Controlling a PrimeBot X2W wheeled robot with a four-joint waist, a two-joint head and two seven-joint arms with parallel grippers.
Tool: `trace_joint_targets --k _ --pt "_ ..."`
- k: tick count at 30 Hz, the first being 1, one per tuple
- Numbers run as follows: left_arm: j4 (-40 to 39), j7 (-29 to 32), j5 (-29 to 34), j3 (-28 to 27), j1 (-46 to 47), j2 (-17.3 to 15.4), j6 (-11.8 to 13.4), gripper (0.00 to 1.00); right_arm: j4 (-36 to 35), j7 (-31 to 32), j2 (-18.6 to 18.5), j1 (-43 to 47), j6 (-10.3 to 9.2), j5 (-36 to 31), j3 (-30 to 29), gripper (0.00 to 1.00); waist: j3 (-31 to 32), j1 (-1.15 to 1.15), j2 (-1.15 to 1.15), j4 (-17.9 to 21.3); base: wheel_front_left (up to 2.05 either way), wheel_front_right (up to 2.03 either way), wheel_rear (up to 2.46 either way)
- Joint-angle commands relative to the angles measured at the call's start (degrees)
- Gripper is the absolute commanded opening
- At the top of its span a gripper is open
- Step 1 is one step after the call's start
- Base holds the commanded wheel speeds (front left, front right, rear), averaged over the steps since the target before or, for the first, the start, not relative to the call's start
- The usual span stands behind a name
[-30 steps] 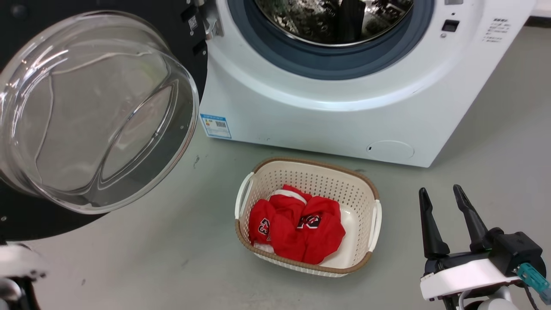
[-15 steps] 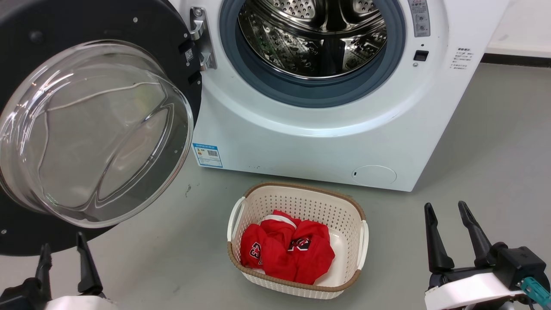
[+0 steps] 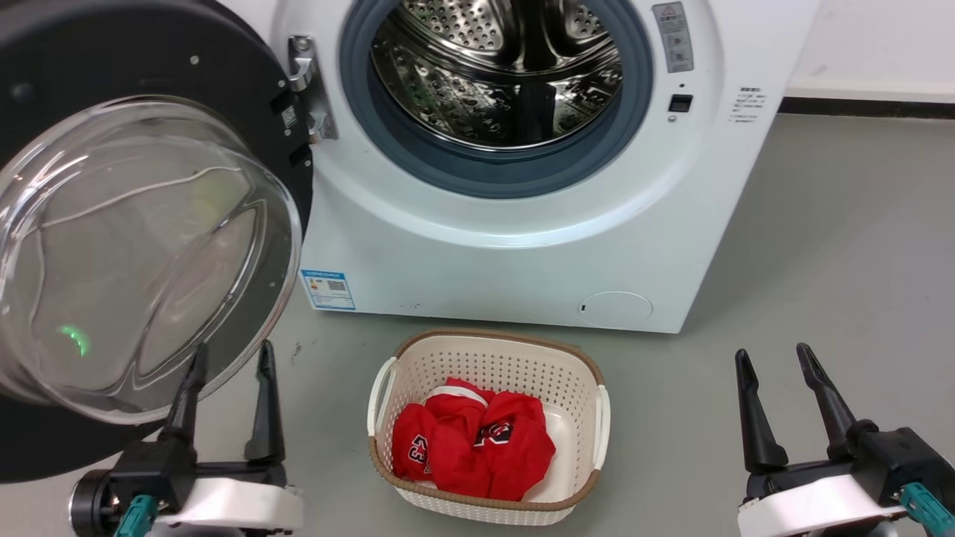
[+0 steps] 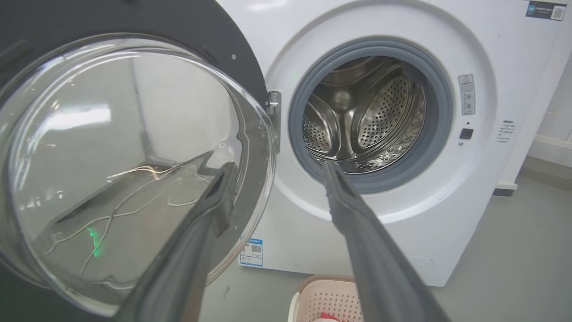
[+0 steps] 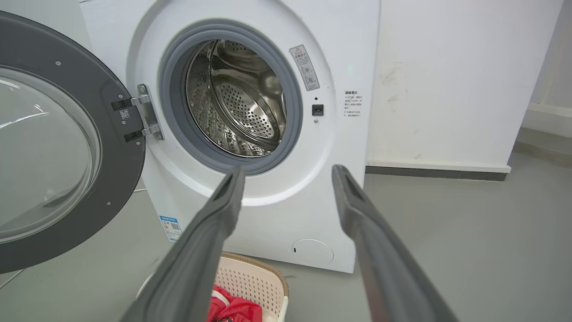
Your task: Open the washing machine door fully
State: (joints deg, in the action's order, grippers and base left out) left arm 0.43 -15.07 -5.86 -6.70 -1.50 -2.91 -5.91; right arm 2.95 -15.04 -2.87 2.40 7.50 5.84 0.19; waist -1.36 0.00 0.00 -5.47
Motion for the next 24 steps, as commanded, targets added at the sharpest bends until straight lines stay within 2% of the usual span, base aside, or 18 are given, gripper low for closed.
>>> trace_joint_targets --k 1,11,24 --pt "-0.07 -0.13 0.18 0.78 0.89 -0.02 -0.07 1.0 -0.69 0.11 0.0 0.12 -0.02 -0.79 -0.13 1.0 0.25 0.0 0.0 1.28 0.0 0.0 0.0" --pt "0.26 -0.13 -0.4 3.45 0.89 -0.01 0.5 1.0 -2.68 1.77 0.01 1.43 -0.02 -2.41 -0.96 1.0 0.24 0.0 0.0 5.3 0.0 0.0 0.0" --pt "0.64 -0.13 -0.77 4.27 0.13 0.0 1.19 1.0 -1.19 1.45 0.01 0.66 -0.02 -1.21 -0.07 1.0 0.12 0.0 0.0 5.12 0.0 0.0 0.0"
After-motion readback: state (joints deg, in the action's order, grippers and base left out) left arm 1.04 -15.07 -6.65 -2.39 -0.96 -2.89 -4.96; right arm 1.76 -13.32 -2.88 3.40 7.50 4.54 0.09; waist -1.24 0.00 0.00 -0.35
